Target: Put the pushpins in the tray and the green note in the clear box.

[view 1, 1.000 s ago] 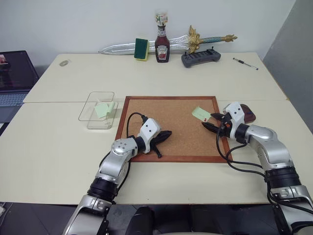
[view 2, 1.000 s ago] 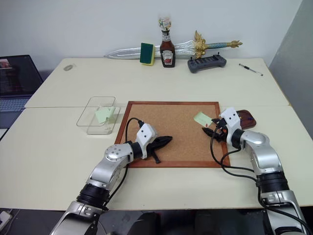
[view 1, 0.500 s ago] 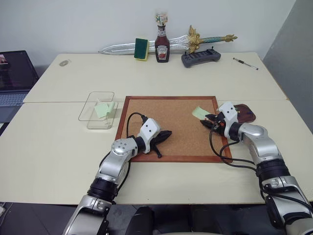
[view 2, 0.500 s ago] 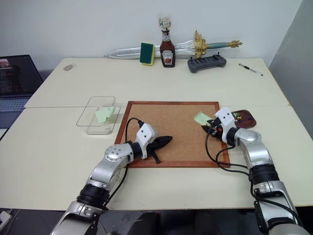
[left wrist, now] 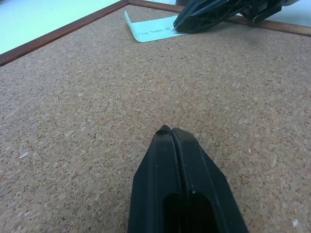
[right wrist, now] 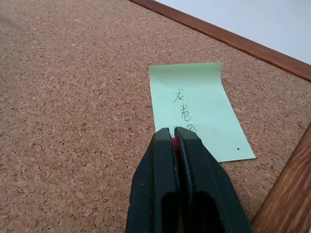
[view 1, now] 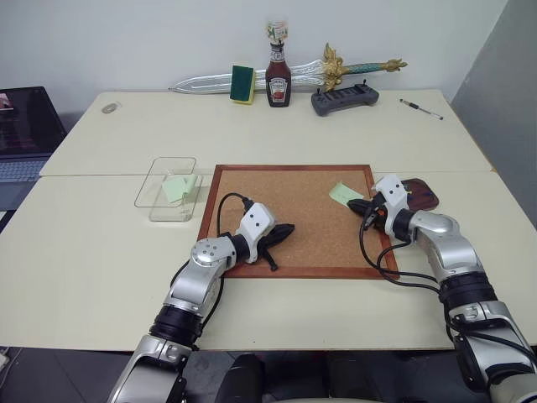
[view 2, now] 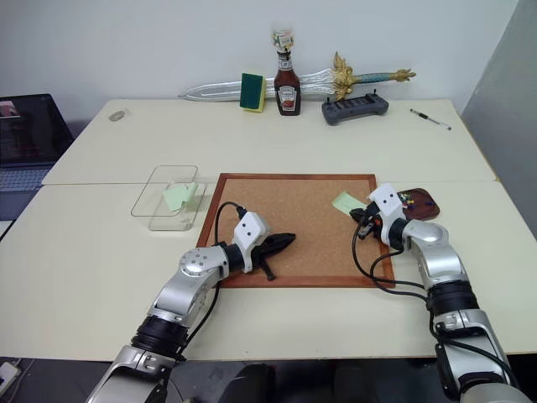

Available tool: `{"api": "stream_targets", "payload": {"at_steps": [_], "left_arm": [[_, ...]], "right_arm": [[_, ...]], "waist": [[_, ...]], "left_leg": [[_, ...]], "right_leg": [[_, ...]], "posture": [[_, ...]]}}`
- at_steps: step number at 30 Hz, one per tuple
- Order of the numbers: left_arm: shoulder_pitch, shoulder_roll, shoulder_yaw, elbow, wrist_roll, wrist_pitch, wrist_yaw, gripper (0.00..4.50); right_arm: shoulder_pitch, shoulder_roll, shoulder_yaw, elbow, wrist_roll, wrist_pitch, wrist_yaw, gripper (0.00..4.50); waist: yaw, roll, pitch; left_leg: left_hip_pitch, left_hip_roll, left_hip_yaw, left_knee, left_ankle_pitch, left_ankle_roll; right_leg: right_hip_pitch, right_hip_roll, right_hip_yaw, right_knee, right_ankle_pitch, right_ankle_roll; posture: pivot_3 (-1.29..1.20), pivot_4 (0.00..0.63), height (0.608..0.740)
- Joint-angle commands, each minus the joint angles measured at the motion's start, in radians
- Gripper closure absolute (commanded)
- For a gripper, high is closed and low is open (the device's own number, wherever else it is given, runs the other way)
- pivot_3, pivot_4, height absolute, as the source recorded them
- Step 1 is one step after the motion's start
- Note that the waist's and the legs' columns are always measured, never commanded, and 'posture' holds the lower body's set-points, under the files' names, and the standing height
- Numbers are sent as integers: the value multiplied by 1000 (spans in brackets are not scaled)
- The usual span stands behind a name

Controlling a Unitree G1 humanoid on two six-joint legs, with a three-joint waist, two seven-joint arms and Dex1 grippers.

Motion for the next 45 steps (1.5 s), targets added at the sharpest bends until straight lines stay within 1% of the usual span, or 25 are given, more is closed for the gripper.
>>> {"api": "stream_targets", "payload": {"at_steps": [1, 9, 14, 16, 17, 18, 26, 31, 32, 35, 38, 42, 45], "left_arm": [[29, 3, -19, 24, 17, 27, 0, 4500], [28, -5, -13, 29, 13, 25, 9, 4500], [7, -27, 45, -23, -66, 112, 14, 4500], [-16, -40, 88, -70, -123, 189, 27, 4130], [-24, -44, 106, -95, -153, 227, 30, 4049], [-32, -49, 121, -125, -177, 264, 37, 3856], [-57, -101, 173, -297, -298, 477, 130, 2401], [-100, -195, 236, -335, -395, 609, 251, 1549], [-111, -219, 253, -334, -415, 630, 281, 1308], [-151, -289, 303, -312, -464, 682, 367, 705], [-186, -337, 350, -280, -507, 715, 423, 165], [-233, -379, 404, -228, -568, 752, 473, 165], [-263, -397, 431, -176, -586, 752, 502, 165]], "right_arm": [[-3, 4, -48, -109, 49, -19, 14, 4485], [10, 0, -63, -177, 66, 0, 6, 4485], [19, 3, -53, -242, 69, 10, 5, 4485], [25, 6, -46, -269, 67, 12, 5, 4500], [27, 7, -43, -279, 65, 13, 5, 4500], [29, 9, -39, -287, 63, 12, 4, 4500], [39, 15, -31, -323, 59, 12, 1, 4500], [50, 21, -26, -359, 57, 3, -2, 4500], [52, 22, -25, -367, 56, 1, -4, 4500], [59, 25, -22, -397, 57, 4, -8, 4500], [68, 26, -18, -425, 59, 10, -9, 4500], [78, 24, -11, -466, 64, 19, -9, 4500], [83, 26, -8, -496, 69, 31, -12, 4500]], "waist": [[-1, 0, 0], [-1, 0, 0], [1, 0, 0], [0, 0, 0], [0, -1, 0], [-1, -1, 1], [0, -3, 2], [0, -5, 3], [1, -6, 4], [1, -7, 4], [2, -8, 5], [1, -9, 5], [2, -10, 6]], "left_leg": [[0, 0, 0, 0, 0, 0], [0, 0, 0, 0, 0, 0], [0, 0, 0, 0, 0, 0], [0, 0, -1, 0, 0, 0], [0, 0, 0, 0, 0, 0], [-1, 0, -1, 0, 0, 0], [-3, 0, -1, 0, 0, 0], [-3, 0, -1, 0, 0, 0], [-3, 0, -1, 0, 0, 0], [-3, 0, -1, 0, 0, 0], [-4, 0, -1, 0, 0, 0], [-4, 0, -1, 0, 1, -1], [-4, 0, -1, 0, 1, -2]], "right_leg": [[0, 0, 0, 0, 0, 0], [0, 0, 0, 0, 0, 0], [0, 0, 0, 0, 0, 0], [0, 0, 0, 0, 0, 0], [0, 0, 0, 0, 0, 0], [-1, 0, 0, 0, 0, 0], [-3, 0, 0, 0, 0, 0], [-3, 0, 0, -1, 0, 0], [-3, 0, 0, -1, 0, 0], [-3, 0, 0, -1, 0, 0], [-3, 0, -1, -1, 0, 0], [-3, 0, -1, -1, 0, 0], [-3, 0, -1, -1, 0, 0]], "posture": [[0, 150, 740], [0, 150, 740], [0, 150, 740], [0, 150, 740], [0, 150, 740], [0, 150, 740], [0, 150, 740], [0, 150, 740], [0, 150, 740], [0, 150, 740], [0, 150, 740], [0, 150, 740], [0, 150, 740]]}}
